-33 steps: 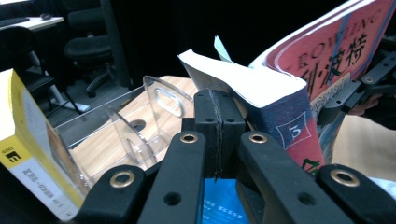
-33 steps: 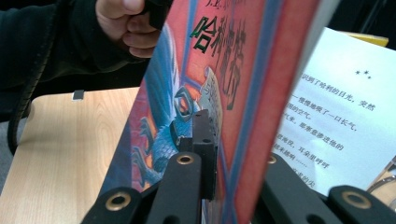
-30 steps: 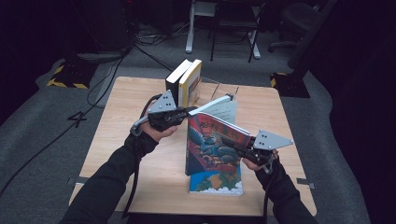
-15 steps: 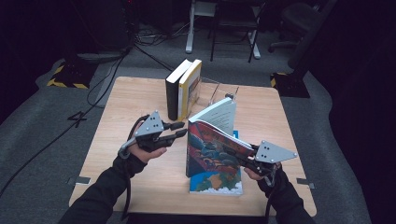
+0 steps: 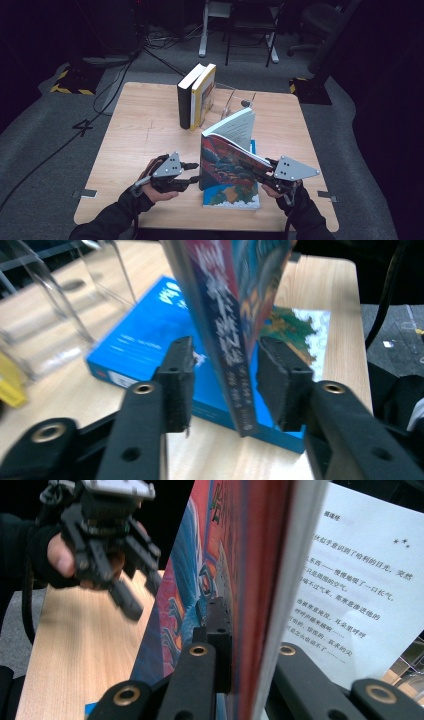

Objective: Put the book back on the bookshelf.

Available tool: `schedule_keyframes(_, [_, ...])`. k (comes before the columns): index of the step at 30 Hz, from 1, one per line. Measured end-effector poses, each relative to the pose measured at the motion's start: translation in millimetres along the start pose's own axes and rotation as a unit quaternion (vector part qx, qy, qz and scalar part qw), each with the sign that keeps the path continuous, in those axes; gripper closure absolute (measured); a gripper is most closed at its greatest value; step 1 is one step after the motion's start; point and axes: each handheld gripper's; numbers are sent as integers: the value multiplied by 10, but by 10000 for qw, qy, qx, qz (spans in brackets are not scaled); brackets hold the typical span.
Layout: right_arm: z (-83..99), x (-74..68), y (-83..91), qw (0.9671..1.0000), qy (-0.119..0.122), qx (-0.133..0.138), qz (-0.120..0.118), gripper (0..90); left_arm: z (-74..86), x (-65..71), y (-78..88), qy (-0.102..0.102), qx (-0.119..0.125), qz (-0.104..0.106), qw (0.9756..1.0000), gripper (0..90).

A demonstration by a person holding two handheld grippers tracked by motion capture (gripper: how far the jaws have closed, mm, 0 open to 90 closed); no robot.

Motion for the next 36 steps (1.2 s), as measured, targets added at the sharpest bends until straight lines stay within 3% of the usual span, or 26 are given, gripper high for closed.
schedule_keyframes(5, [-3, -30, 18, 10000, 15, 17, 3, 864, 106, 51, -195, 106, -30, -200, 9997, 505])
schedule_keyframes(12, [-3, -62, 49, 10000, 34, 26, -18, 862, 104, 74, -338, 164, -7, -110, 9998, 441])
schedule_keyframes(18, [-12, -90, 79, 10000, 87, 2, -42, 860, -21, 51, -386, 236, 274, -141, 9992, 482])
schedule_keyframes(23, [-8, -113, 128, 9999, 139, -5, -71, 849, -203, 83, -361, 50, 700, -8, 9975, 524])
schedule_keyframes(25, [7, -114, 147, 9999, 120, 28, -59, 843, -249, 96, -362, -8, 736, -7, 9973, 553])
schedule_keyframes(29, [39, -101, 204, 10000, 68, 28, 63, 821, -263, 91, -370, -49, 752, -13, 9972, 627])
schedule_keyframes(32, [102, -38, 292, 9996, -136, 95, 240, 767, -260, 86, -362, -50, 745, 65, 9972, 683])
schedule_keyframes(36, [205, 31, 364, 9968, -266, -17, 756, 640, -263, 112, -354, -161, 693, 252, 9971, 727])
Point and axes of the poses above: each handheld gripper's, and its own axes: y roughly backward along the jaws, z roughly out of its underside, x roughly to its right, and after that the axes turned 6 degrees about y, right-handed
